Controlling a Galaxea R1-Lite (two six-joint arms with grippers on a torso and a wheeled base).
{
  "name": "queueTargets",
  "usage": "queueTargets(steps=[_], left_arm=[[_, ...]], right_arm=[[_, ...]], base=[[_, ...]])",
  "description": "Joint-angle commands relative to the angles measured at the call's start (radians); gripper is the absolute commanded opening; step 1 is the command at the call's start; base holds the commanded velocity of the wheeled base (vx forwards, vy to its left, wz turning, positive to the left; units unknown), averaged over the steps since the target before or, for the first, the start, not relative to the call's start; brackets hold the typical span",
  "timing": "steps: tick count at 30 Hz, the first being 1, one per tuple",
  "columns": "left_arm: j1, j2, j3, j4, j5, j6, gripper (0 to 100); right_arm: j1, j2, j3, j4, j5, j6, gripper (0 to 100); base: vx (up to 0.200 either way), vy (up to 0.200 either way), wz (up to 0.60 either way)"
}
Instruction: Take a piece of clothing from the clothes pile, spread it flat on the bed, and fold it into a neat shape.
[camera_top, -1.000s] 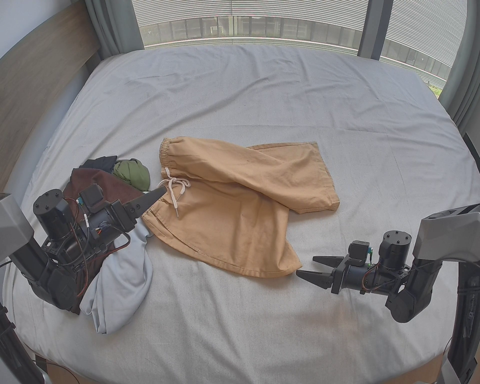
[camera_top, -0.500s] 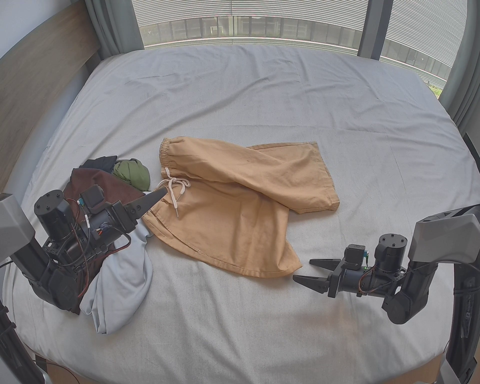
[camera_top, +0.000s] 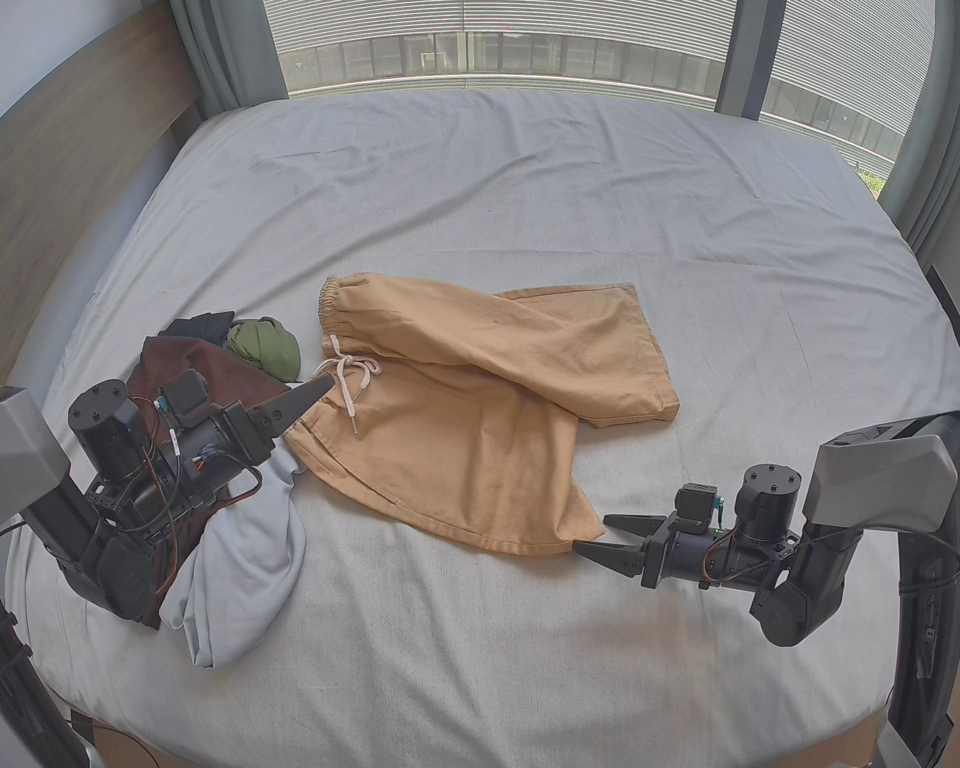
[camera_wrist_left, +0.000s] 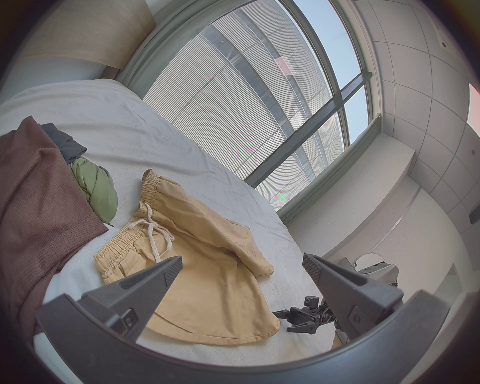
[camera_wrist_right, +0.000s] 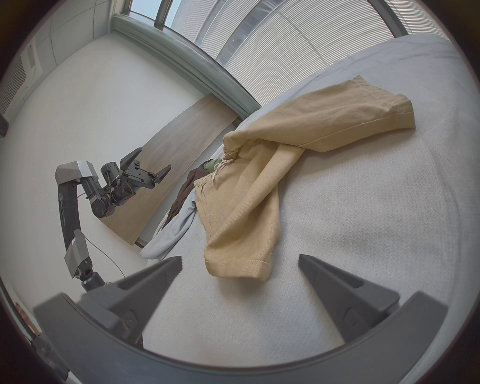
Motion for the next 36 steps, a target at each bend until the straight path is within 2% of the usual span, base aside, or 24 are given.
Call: queueTargets(steps=[1, 23, 36], left_arm=[[0.0, 0.0, 0.0, 0.0, 0.001, 0.001, 100], [0.001, 0.001, 0.0, 0.0, 0.002, 0.001, 100], [0.001, -0.003, 0.002, 0.0, -0.001, 0.001, 100]], right_arm=[[0.001, 0.004, -0.001, 0.0, 0.002, 0.003, 0], [-0.013, -0.076, 0.053, 0.0, 0.004, 0.049, 0], [-0.013, -0.213, 0.215, 0.003, 0.032, 0.039, 0]], base=[[0.0, 0.0, 0.0], [0.0, 0.0, 0.0], [0.0, 0.0, 0.0]])
